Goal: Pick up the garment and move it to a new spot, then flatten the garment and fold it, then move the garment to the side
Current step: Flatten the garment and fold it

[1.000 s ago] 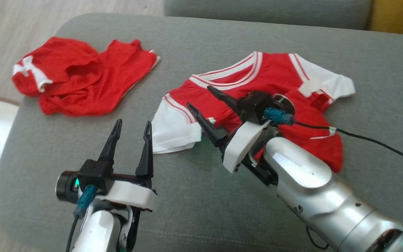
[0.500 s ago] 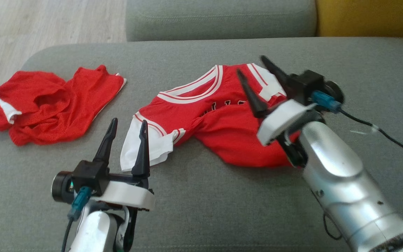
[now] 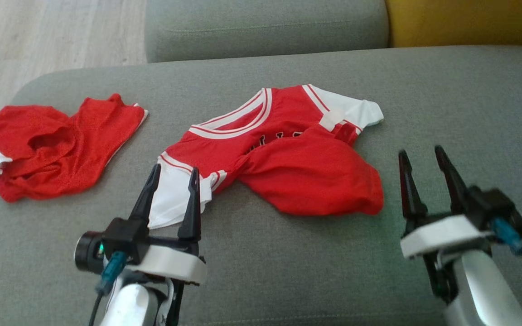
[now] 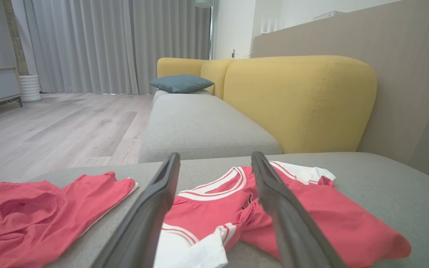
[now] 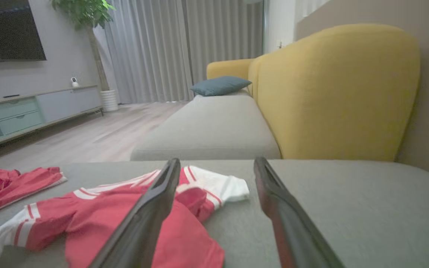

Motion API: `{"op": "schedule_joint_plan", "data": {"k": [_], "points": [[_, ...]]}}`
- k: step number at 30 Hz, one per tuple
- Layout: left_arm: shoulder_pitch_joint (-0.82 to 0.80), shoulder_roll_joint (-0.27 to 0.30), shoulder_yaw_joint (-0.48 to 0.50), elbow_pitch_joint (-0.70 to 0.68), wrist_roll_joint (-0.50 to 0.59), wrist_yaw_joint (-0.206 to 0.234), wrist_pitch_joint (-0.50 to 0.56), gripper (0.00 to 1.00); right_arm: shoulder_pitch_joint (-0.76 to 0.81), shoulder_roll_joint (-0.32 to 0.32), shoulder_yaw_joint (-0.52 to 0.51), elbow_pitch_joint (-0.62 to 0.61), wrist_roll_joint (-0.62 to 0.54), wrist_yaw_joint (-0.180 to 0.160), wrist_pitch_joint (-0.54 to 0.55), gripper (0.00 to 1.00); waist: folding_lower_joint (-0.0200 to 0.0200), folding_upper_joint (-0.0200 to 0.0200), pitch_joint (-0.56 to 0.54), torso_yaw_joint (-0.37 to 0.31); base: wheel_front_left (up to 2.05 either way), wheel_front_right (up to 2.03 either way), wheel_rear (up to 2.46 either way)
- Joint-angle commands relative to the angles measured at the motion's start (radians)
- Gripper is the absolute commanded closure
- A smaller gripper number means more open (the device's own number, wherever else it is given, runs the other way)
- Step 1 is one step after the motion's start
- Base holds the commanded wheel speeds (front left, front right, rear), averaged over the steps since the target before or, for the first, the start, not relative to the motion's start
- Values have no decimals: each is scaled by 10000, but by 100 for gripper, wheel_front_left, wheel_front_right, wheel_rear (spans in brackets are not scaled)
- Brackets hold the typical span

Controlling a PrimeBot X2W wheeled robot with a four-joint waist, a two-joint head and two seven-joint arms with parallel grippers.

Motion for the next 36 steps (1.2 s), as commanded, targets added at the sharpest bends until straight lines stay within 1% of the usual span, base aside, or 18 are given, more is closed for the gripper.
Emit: {"op": "schedule_joint_plan", "data": {"k": [1,7,11,16,22,24,32,35,36], "points": [[-257,18,290,-354,17,47,-53,0,-38,149,134,-641,142,39,-98,0,0,-1,62,-59,0,0,0],[-341,18,243,-356,35,-8,-53,0,219,153,5,-1025,272,39,9,0,0,-1,265,4,0,0,0],[-488,18,141,-346,41,-47,-53,0,-30,154,-198,-927,414,39,462,0,0,-1,538,225,0,0,0],[-624,18,5,-300,12,-35,-53,0,-612,155,-747,151,769,39,1425,0,0,-1,954,615,0,0,0],[-772,18,-71,-243,64,-41,-53,0,-1297,155,-1181,1546,717,39,1662,0,0,-1,1412,1059,0,0,0],[-826,18,-14,-225,102,-64,-53,0,-1518,156,-1119,2152,718,39,1622,0,0,-1,1531,1180,0,0,0],[-932,18,82,-286,191,-103,-53,0,-2048,156,-700,3481,284,39,1251,0,0,-1,1776,1213,0,0,0],[-964,18,122,-309,236,-95,-53,0,-2264,156,-502,3939,336,39,1159,0,0,-1,1866,1159,0,0,0],[-967,18,141,-294,257,-100,-53,0,-2321,156,-436,4078,373,39,1122,14,0,-1,1875,1132,0,0,0]]}}
